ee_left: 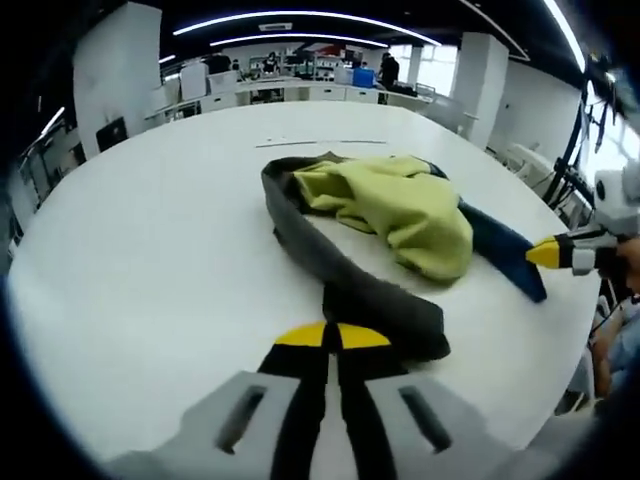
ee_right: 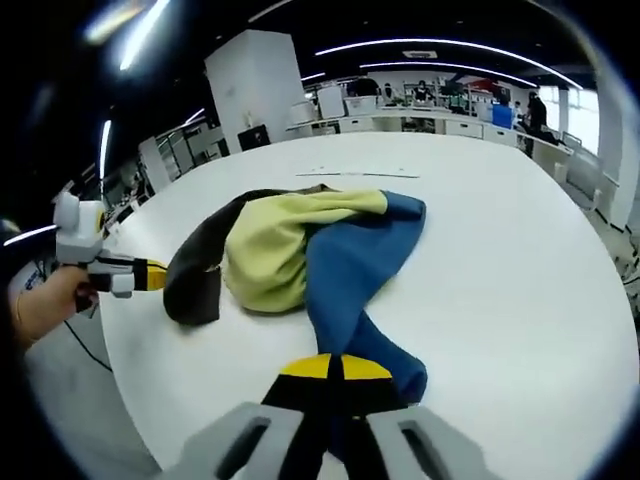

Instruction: Fold the garment on the visible template until the final outline fits inside the template.

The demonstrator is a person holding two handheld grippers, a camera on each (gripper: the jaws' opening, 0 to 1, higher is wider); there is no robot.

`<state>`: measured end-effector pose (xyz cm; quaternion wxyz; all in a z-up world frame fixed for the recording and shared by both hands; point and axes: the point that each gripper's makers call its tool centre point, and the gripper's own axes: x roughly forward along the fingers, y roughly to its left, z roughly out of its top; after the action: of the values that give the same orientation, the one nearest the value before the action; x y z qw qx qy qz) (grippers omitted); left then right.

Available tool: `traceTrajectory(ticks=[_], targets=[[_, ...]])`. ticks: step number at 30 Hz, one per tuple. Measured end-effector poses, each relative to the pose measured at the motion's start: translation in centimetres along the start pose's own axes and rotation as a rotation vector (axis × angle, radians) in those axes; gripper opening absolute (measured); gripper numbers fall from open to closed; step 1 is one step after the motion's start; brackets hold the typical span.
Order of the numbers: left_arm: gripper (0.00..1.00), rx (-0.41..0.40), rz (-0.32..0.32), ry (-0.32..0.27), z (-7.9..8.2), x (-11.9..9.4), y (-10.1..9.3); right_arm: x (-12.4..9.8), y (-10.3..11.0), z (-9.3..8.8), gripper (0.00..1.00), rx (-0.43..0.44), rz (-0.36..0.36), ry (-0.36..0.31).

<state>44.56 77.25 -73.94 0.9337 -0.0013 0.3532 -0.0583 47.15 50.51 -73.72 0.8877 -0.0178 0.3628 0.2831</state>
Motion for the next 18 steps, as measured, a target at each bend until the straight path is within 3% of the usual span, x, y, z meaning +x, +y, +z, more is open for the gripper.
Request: traceTrajectory(ticks=[4, 6, 10, 11, 18], targets=[[0.0, 0.011, 0.054, -0.003, 0.3, -0.8, 2.4, -0.5, -1.1, 0.4, 0.0, 0.0, -0.028, 0.01], [0.0, 0.06, 0.105, -0.001, 0.5, -1.3, 3.9, -0.7, -1.6, 0.5, 0.0, 0.001, -0.041, 0.013], [0.0, 0.08, 0.144, -0.003, 0.8, -2.0, 5.7, -1.1, -2.4, 0.8, 0.0, 0.027, -0.043, 0.01], [0.0, 0.12, 0.176, 0.001, 1.0, -2.3, 6.6, -1.2, -2.6, 0.9, 0.0, 0.03, -0.043, 0.011], [0.0, 0.173, 0.238, 0.007, 1.9, -3.1, 10.0, -2.1, -5.0, 2.4, 0.0, 0.042, -0.076, -0.001]])
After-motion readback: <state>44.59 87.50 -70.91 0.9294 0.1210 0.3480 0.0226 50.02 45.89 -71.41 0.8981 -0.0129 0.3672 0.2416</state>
